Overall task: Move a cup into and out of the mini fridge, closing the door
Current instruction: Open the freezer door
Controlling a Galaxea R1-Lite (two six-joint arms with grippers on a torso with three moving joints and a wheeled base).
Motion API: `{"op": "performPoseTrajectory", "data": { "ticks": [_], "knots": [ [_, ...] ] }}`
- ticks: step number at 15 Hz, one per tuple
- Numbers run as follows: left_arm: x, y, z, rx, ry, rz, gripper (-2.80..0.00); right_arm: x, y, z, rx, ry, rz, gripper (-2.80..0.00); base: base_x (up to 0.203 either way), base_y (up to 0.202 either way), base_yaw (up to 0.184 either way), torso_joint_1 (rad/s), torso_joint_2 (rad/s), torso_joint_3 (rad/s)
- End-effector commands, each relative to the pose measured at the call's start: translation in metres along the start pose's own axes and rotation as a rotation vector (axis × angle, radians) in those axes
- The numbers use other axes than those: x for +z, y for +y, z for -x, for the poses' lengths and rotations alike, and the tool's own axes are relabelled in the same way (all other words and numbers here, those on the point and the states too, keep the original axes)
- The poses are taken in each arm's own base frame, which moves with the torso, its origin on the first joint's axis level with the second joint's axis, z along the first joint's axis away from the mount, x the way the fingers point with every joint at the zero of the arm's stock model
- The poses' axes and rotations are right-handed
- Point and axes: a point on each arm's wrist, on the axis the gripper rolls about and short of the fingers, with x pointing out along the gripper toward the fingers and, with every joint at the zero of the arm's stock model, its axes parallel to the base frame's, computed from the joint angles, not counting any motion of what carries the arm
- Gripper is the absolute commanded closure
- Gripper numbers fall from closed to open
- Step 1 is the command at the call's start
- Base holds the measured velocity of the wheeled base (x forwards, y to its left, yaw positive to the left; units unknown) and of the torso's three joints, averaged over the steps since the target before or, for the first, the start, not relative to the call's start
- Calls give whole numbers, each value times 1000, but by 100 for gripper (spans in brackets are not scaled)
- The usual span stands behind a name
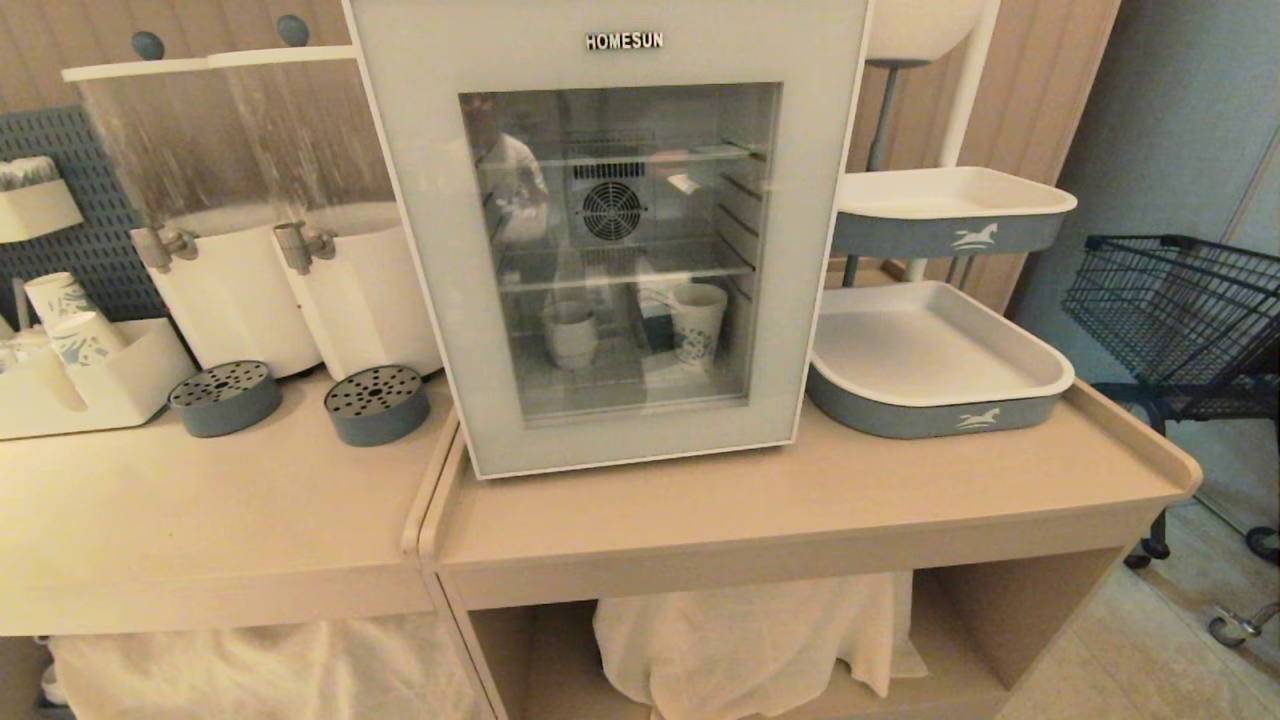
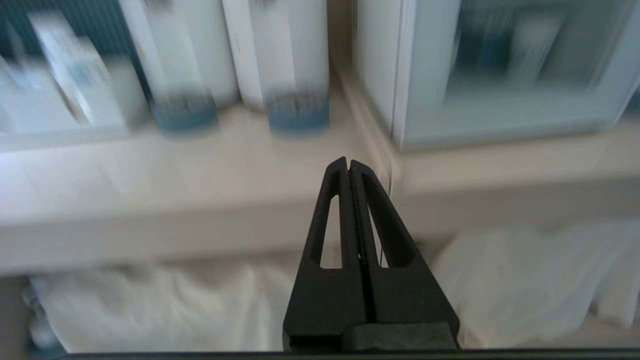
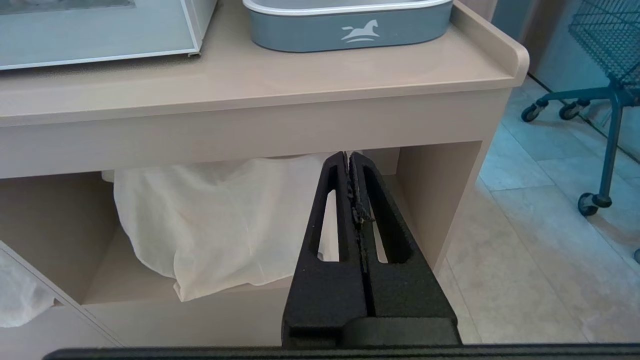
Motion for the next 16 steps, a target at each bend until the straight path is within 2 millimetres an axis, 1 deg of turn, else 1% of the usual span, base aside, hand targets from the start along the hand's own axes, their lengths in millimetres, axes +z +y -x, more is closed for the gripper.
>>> {"op": "performPoseTrajectory", "data": {
  "ticks": [1,2,3,5,6,7,8,10,12,14,16],
  "knots": [
    [35,1,13,0,-37,0,0,0,0,0,0,3,-1,0,0,0,0,0,0,0],
    [55,2,18,-3,-42,1,0,0,0,0,0,1,-1,0,0,0,0,0,0,0],
    [73,3,16,-6,-19,3,0,0,0,0,0,1,-1,0,0,0,0,0,0,0],
    [102,5,1,-32,27,7,0,0,0,0,0,1,-1,0,0,0,0,0,0,0],
    [112,6,-3,-47,34,11,0,0,0,0,0,3,-1,0,0,0,0,0,0,0],
    [120,7,-16,-64,66,22,0,0,0,0,0,3,0,0,0,0,0,0,0,0],
    [129,7,-36,-80,120,34,0,0,0,0,-1,3,-1,0,0,0,0,0,0,0],
    [143,4,-83,-103,215,53,0,0,0,0,0,1,-1,0,0,0,0,0,0,0],
    [152,-2,-132,-113,260,63,0,0,0,0,0,1,1,0,0,0,0,0,0,0],
    [152,-8,-183,-116,299,72,0,0,0,0,0,1,-1,0,0,0,0,0,0,0],
    [139,-14,-237,-127,373,82,0,1,0,0,0,-2,1,0,0,0,0,0,0,0]
  ]
}}
